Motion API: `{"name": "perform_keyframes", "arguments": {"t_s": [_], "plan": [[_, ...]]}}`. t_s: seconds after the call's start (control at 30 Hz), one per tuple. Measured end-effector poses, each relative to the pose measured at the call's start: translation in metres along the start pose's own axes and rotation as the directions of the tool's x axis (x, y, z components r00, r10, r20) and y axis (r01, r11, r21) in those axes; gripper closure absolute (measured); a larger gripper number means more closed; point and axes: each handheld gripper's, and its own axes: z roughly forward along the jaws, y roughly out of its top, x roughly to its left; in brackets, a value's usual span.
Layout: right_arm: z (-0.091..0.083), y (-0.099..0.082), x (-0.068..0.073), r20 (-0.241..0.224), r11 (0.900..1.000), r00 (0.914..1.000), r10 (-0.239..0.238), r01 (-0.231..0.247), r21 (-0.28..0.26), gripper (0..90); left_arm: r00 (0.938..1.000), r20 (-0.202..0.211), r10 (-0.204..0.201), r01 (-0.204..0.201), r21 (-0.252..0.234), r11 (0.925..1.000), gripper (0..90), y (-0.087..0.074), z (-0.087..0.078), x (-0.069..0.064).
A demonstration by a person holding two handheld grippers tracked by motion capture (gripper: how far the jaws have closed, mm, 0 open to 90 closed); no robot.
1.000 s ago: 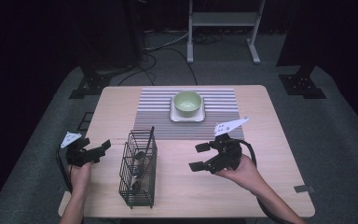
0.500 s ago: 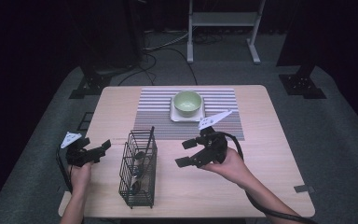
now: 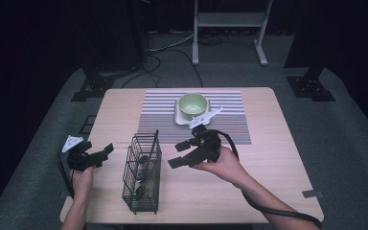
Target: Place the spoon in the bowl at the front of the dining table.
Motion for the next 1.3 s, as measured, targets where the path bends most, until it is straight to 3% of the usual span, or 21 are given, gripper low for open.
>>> {"name": "perform_keyframes", "arguments": {"t_s": [0.3,0.7,1.3], "plan": [[0.01,0.011,-0.004,-0.035,0.9998,0.9992,0.018,-0.018,0.009,27.9,1.0,-0.004,0.001,-0.001,0.001,1.0,0.0,0.0,0.0,0.0],[0.025,0.017,-0.006,-0.027,0.9976,0.9983,0.052,-0.051,0.048,47.8,1.0,-0.01,-0.003,0.002,-0.004,1.0,0.0,0.0,-0.001,0.001],[0.036,0.021,-0.008,-0.038,0.9976,0.9981,0.048,-0.046,0.053,78.9,0.9999,-0.013,-0.005,0.004,-0.008,1.0,0.0,0.0,-0.001,0.002]]}}
